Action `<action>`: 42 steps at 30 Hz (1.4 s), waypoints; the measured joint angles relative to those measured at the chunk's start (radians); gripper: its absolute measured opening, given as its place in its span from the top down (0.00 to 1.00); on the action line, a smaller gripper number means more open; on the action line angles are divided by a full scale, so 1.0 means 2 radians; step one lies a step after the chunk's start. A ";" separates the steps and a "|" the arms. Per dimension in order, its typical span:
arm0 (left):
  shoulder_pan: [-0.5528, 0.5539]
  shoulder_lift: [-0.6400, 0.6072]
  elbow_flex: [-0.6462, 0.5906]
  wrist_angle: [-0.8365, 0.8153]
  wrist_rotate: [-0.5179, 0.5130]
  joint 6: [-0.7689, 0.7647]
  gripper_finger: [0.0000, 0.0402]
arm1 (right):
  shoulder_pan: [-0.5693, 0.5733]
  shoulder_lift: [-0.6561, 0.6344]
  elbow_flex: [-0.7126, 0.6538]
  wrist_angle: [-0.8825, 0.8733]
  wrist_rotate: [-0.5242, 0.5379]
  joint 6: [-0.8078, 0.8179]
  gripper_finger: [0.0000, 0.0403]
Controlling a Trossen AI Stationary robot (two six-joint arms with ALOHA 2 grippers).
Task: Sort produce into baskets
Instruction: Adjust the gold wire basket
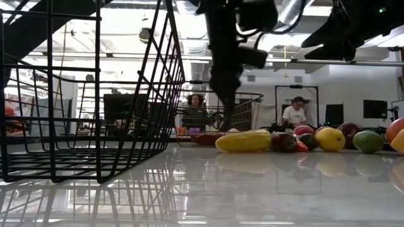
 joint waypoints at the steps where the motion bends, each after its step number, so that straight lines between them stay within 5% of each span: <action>1: 0.001 0.000 -0.002 -0.005 0.001 0.015 0.36 | 0.000 0.000 0.000 0.000 0.000 0.000 0.19; 12: 0.000 0.000 -0.005 -0.014 -0.002 0.049 0.49 | 0.000 0.000 0.000 -0.002 -0.001 0.002 0.19; 18: 0.000 0.000 -0.005 -0.021 -0.051 0.069 0.49 | 0.000 0.000 0.000 -0.002 -0.001 0.003 0.19; 29: 0.001 0.000 -0.005 -0.025 -0.008 0.049 0.49 | 0.000 0.000 0.000 -0.002 -0.001 0.004 0.19; 37: -0.007 0.000 0.018 -0.033 -0.083 0.044 0.49 | 0.000 0.000 0.000 -0.002 -0.001 0.004 0.19; 42: -0.016 0.001 0.063 -0.041 -0.085 0.040 0.49 | 0.000 0.000 0.000 -0.004 -0.001 0.006 0.19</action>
